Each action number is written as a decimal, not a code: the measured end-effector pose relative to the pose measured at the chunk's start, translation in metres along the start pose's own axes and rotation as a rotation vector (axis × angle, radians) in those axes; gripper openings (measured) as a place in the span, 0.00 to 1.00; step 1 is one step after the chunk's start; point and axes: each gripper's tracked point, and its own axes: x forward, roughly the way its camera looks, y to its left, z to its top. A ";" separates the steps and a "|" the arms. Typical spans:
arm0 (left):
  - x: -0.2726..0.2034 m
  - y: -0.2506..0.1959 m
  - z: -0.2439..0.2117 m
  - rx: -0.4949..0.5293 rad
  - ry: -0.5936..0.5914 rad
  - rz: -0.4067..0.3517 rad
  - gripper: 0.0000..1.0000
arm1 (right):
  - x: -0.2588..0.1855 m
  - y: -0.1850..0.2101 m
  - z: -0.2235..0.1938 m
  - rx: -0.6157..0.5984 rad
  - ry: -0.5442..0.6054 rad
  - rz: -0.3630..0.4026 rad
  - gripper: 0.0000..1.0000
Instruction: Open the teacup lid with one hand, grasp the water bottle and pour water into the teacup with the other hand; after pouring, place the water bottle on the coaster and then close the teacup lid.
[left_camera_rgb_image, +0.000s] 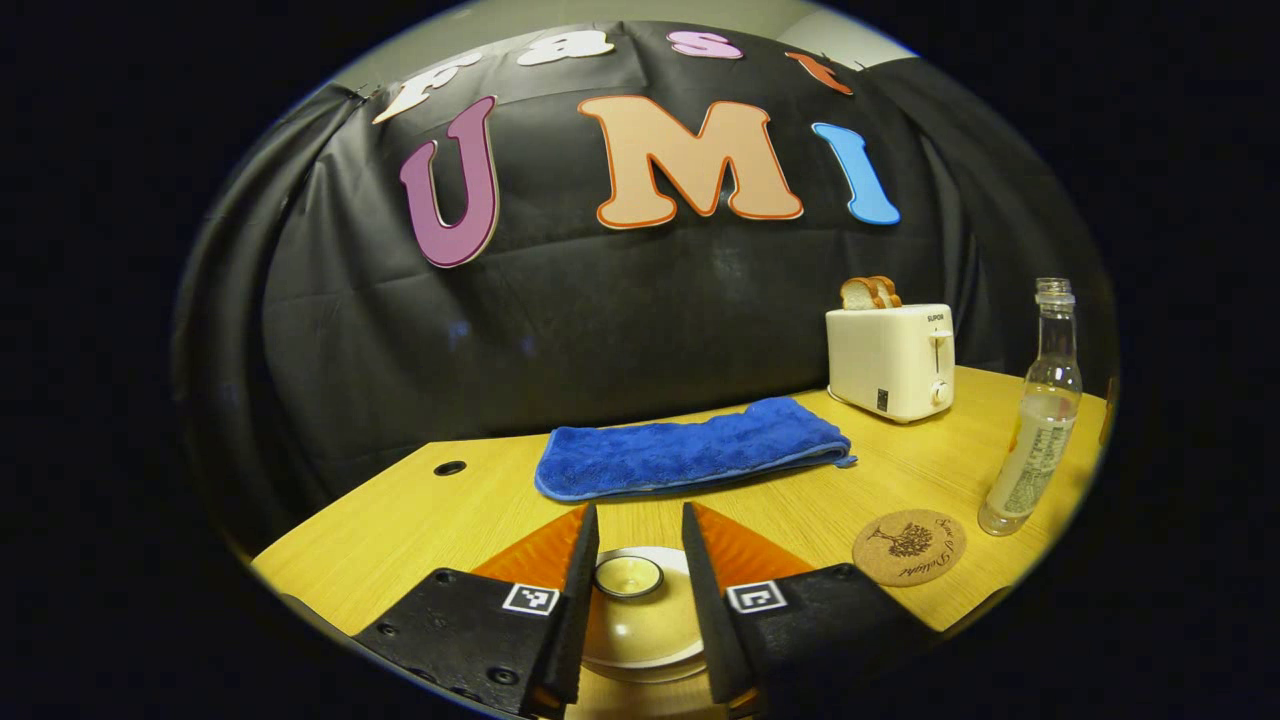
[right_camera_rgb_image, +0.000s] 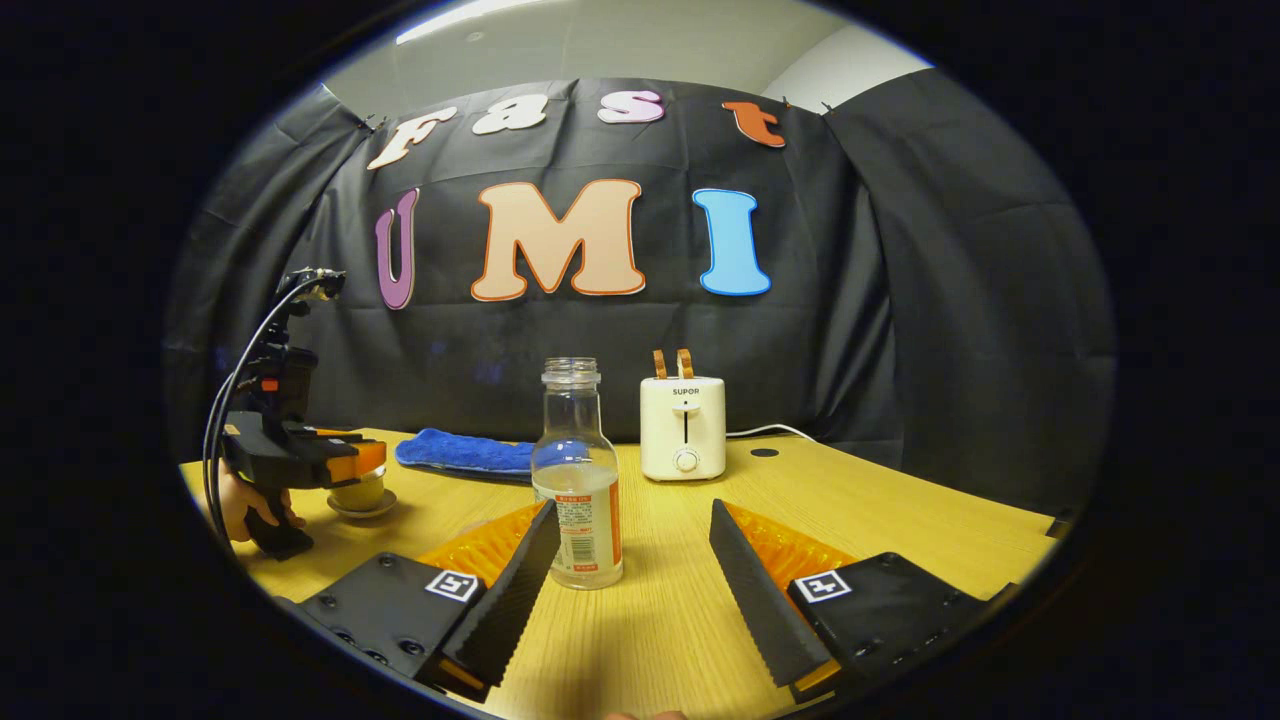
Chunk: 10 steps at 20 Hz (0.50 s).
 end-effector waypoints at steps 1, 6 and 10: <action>0.001 0.000 0.000 -0.004 -0.001 0.002 0.34 | 0.002 0.000 0.000 0.000 0.000 0.000 0.98; -0.002 0.000 0.001 -0.013 -0.006 0.003 0.28 | 0.002 0.000 -0.001 -0.002 0.002 0.001 0.96; -0.003 0.001 0.003 -0.030 -0.024 0.011 0.25 | 0.002 -0.004 -0.001 -0.003 0.000 -0.012 0.96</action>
